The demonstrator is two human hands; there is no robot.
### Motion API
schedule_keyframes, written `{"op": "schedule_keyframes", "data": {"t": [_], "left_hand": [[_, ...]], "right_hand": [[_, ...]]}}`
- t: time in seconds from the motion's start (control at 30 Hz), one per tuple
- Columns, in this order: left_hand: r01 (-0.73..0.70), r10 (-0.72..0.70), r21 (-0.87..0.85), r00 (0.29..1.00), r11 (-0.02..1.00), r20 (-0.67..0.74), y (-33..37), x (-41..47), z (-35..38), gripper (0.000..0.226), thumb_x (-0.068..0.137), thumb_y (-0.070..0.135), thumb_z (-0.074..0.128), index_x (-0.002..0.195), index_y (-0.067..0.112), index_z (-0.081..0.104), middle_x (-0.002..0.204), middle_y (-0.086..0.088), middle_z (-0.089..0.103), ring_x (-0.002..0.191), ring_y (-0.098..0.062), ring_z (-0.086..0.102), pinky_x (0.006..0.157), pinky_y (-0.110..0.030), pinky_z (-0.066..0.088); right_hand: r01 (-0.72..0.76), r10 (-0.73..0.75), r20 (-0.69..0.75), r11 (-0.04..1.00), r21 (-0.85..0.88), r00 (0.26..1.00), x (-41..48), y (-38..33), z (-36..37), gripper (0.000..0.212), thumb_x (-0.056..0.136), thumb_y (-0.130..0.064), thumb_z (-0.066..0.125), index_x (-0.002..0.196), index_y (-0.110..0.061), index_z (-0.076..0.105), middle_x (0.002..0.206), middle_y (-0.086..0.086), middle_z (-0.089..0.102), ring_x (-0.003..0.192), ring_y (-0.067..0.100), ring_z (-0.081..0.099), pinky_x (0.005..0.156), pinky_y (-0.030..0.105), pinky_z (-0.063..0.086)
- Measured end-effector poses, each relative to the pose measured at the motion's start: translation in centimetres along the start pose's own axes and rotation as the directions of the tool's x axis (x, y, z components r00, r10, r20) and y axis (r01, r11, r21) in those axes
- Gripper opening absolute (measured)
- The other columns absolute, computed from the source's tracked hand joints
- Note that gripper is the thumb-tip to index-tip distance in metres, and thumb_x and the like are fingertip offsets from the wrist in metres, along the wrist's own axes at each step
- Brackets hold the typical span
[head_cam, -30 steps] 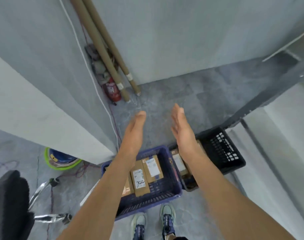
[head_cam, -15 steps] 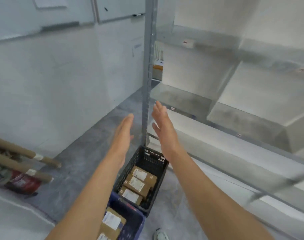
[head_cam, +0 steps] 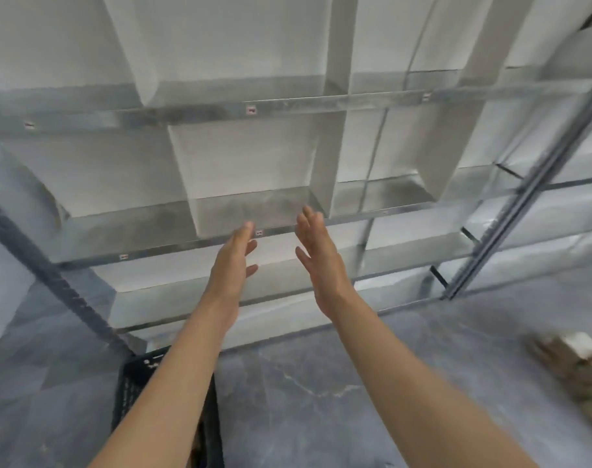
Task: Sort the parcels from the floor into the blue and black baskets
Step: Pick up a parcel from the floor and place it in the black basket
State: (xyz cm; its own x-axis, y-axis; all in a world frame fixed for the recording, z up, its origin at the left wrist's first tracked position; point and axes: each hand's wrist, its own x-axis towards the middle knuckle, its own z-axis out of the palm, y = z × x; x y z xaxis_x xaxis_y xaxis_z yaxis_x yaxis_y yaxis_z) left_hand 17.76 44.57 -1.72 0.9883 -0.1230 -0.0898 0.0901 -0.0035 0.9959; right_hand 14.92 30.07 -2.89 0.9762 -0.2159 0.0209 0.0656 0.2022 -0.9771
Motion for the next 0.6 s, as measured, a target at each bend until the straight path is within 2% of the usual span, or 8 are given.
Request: {"op": "schedule_keyframes", "data": {"t": [0.07,0.2,0.37,0.6], "left_hand": [[0.000,-0.001,0.018,0.997,1.000,0.083,0.0,0.8,5.0,0.049,0.107,0.053,0.041,0.145,0.026,0.055,0.146,0.011,0.056,0.130,-0.006,0.054,0.110,-0.043,0.047],[0.013,-0.025,0.049,0.963,0.999,0.269,-0.5,1.7,15.7,0.046,0.106,0.055,0.042,0.142,0.031,0.056,0.143,0.016,0.057,0.129,-0.003,0.055,0.110,-0.043,0.047],[0.079,-0.116,0.101,0.891,0.992,0.440,-2.0,2.0,29.9,0.039,0.105,0.056,0.043,0.132,0.035,0.062,0.136,0.017,0.061,0.128,-0.004,0.057,0.109,-0.044,0.048],[0.110,-0.189,0.166,0.779,0.980,0.598,-4.5,1.6,48.0,0.042,0.106,0.054,0.041,0.136,0.030,0.059,0.140,0.014,0.060,0.129,-0.006,0.057,0.109,-0.044,0.048]], "right_hand": [[0.011,-0.010,-0.072,1.000,0.011,0.997,0.1,-0.7,-4.5,0.063,0.104,-0.067,0.033,0.162,-0.041,0.033,0.167,-0.014,0.036,0.149,-0.001,0.038,0.126,0.036,0.030],[0.029,-0.025,-0.216,0.999,0.017,0.976,0.1,-2.0,-14.0,0.083,0.089,-0.079,0.038,0.162,-0.041,0.031,0.167,-0.018,0.035,0.148,-0.003,0.038,0.127,0.037,0.029],[0.038,-0.016,-0.386,0.998,0.050,0.922,-0.7,-3.5,-26.7,0.084,0.081,-0.083,0.045,0.157,-0.047,0.036,0.166,-0.019,0.037,0.148,-0.002,0.038,0.127,0.036,0.029],[0.020,0.011,-0.552,0.999,0.050,0.834,-2.1,-4.7,-43.2,0.083,0.086,-0.080,0.038,0.160,-0.043,0.033,0.166,-0.018,0.035,0.150,-0.001,0.036,0.128,0.037,0.025]]}}
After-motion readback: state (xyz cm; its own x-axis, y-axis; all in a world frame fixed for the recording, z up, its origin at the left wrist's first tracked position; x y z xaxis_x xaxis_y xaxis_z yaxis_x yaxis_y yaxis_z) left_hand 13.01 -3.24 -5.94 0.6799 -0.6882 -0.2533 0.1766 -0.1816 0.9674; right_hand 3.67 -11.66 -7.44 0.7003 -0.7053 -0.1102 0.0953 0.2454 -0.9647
